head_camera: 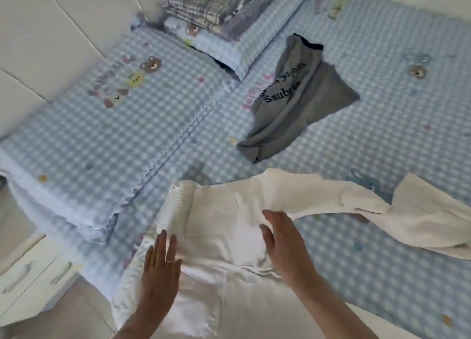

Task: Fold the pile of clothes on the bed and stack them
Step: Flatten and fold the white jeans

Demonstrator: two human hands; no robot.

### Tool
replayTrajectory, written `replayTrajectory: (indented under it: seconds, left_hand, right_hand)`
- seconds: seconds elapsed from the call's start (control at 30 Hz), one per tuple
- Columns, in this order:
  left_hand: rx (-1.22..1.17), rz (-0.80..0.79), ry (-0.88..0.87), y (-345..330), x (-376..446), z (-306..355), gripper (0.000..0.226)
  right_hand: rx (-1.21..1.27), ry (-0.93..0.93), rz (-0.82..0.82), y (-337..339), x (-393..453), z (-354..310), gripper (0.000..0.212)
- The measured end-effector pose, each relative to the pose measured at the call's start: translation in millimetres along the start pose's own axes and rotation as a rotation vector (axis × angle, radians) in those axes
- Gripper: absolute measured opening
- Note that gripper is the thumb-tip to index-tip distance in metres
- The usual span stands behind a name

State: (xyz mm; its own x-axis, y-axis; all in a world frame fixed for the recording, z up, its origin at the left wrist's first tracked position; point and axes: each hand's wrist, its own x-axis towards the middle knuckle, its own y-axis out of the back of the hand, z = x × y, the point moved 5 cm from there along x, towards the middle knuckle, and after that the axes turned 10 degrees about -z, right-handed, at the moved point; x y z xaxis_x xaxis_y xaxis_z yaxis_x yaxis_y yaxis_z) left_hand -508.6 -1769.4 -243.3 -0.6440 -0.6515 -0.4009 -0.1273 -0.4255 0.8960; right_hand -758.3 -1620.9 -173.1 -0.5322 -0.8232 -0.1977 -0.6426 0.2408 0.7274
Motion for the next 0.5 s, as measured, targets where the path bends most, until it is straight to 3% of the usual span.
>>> replayTrajectory:
  seconds: [0.07, 0.17, 0.3, 0.37, 0.43, 0.5]
  left_hand:
    - [-0.129, -0.095, 0.24, 9.2, 19.5, -39.1, 0.066]
    - [-0.272, -0.223, 0.454, 8.0, 23.5, -77.6, 0.08]
    - [-0.482, -0.402, 0.524, -7.2, 15.0, -111.7, 0.082]
    - [-0.526, -0.493, 0.469, -10.4, 15.6, -112.1, 0.086]
    - [-0.537, -0.508, 0.435, 1.8, 22.7, -111.4, 0.089]
    - [-0.505, -0.451, 0.476, 27.4, 35.1, -116.1, 0.073]
  right_hand:
    - [-0.096, 0.124, -0.081, -32.6, 68.6, -39.9, 0.032]
    - [-0.283, 0.163, -0.337, -85.9, 148.3, -59.3, 0.036]
    - [-0.407, 0.067, -0.605, -139.9, 195.1, -68.0, 0.051]
    - [-0.403, 0.048, -0.639, -151.4, 198.2, -74.1, 0.053]
    - [-0.36, 0.044, -0.584, -148.5, 208.1, -81.1, 0.035]
    - [-0.305, 0.079, -0.467, -130.5, 228.0, -90.3, 0.022]
